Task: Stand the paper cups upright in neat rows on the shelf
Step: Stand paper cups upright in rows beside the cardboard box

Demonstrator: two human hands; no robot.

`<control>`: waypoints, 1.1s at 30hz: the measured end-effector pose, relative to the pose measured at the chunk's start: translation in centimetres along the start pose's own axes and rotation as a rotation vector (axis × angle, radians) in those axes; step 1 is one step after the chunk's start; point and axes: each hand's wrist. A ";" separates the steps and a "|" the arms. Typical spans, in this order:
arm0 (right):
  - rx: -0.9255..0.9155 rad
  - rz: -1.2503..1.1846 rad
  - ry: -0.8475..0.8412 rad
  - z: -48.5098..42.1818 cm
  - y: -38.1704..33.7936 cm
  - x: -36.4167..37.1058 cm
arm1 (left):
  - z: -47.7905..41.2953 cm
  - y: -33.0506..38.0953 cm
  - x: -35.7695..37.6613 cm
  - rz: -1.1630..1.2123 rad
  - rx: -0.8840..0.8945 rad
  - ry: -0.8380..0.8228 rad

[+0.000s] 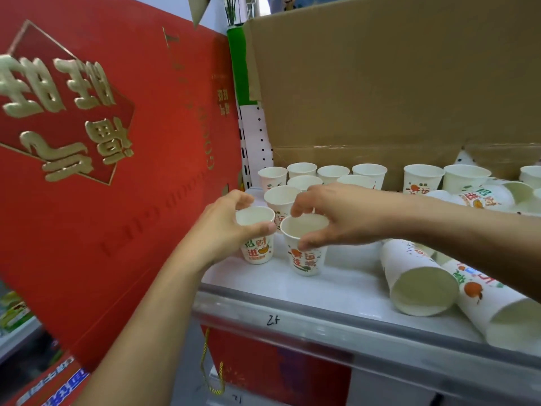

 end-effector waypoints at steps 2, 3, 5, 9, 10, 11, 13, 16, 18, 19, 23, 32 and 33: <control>0.020 0.016 0.007 -0.9 -0.3 0.0 | -0.5 -0.3 -0.1 0.024 -0.004 0.008; 0.029 0.026 0.008 -1.1 -0.5 0.1 | -0.7 -0.4 -0.1 0.029 -0.002 0.006; 0.038 0.041 0.011 -0.8 -0.7 0.1 | -0.6 -0.4 0.0 0.037 -0.003 -0.017; 0.038 -0.049 0.075 2.6 -0.2 -1.2 | 0.9 0.5 0.3 -0.050 0.045 0.136; 0.043 -0.080 0.100 4.2 0.2 -1.8 | 1.6 1.1 0.5 -0.076 0.117 0.240; 0.047 -0.103 0.123 5.9 0.7 -2.5 | 2.6 2.1 1.0 -0.070 0.219 0.319; 0.059 -0.130 0.142 9.7 1.8 -3.3 | 4.7 4.8 2.6 0.026 0.425 0.281; 0.098 -0.131 0.106 15.3 3.2 -3.1 | 6.8 8.3 6.5 0.018 0.619 -0.006; 0.123 -0.133 0.061 18.3 3.8 -2.2 | 7.0 10.0 8.9 -0.094 0.644 -0.084; 0.135 -0.132 0.031 20.2 4.1 -1.8 | 7.0 11.1 10.1 -0.157 0.629 -0.082; 0.146 0.101 0.026 21.6 4.4 1.0 | 5.8 11.4 11.5 -0.331 0.550 -0.009; 0.177 0.200 0.276 19.1 5.0 1.6 | 3.8 14.3 7.9 -0.310 0.260 -0.020; 0.197 0.173 0.280 18.4 5.2 1.2 | 3.3 14.7 7.3 -0.314 0.208 -0.076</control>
Point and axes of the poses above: each hand's wrist, its own z-axis away from the middle knuckle, its own x-axis out of the palm, y = z × x, and after that the axes turned 10 degrees about -y, right-handed
